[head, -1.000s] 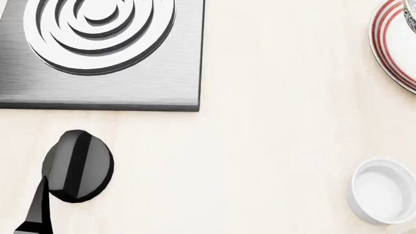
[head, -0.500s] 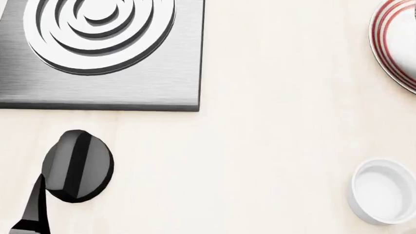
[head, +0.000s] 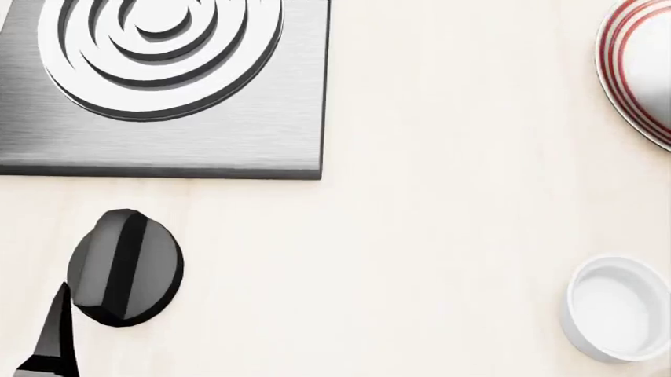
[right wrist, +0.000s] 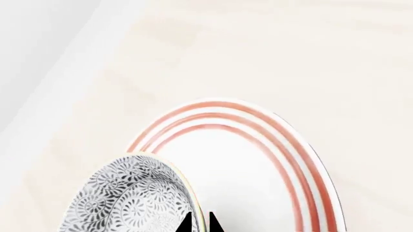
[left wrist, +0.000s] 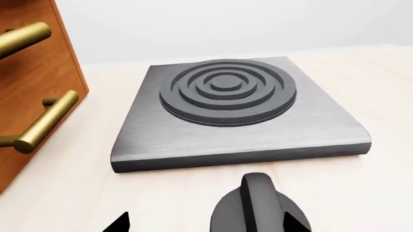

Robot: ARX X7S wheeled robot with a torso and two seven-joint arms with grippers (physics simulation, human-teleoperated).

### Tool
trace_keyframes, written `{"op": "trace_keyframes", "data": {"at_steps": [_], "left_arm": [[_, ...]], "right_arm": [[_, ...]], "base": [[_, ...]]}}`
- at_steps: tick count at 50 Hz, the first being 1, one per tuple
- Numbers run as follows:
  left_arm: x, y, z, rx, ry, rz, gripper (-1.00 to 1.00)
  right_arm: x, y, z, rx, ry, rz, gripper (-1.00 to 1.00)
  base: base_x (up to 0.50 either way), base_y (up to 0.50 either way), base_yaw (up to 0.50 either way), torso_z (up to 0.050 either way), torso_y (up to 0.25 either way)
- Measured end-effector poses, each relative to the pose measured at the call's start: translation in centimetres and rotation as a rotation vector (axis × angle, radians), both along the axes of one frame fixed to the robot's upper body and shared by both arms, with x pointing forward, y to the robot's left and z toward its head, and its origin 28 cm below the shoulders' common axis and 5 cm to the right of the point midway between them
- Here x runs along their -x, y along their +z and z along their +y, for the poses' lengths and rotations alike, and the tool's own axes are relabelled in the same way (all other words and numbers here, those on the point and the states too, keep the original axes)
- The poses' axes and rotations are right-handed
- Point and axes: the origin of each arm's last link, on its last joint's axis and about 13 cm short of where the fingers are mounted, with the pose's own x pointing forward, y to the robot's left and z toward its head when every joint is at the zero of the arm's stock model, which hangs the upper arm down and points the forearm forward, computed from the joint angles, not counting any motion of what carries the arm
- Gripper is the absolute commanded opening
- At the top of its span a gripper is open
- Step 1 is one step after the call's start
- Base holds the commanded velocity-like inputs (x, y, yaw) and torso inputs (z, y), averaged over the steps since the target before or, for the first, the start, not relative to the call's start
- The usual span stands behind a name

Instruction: Pick the akita bowl next to the ramekin and place it on the plate.

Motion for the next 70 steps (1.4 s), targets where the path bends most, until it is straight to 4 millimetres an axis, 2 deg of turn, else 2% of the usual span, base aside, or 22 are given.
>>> {"op": "trace_keyframes", "data": {"at_steps": [43,70], "left_arm": [[0.0,0.1,0.0,-0.002,-0.005,-0.010,1.00],[0.1,0.2,0.0,-0.004,-0.010,-0.012,1.00]], "right_arm": [[-0.9,-1.9,-0.1,-0.003,-0.008,0.057,-1.00],[-1.0,-2.3,-0.1,0.009,-0.015,0.064,-1.00]], "base": [[0.00,0.00,0.00,0.000,0.000],[0.00,0.00,0.00,0.000,0.000]]}}
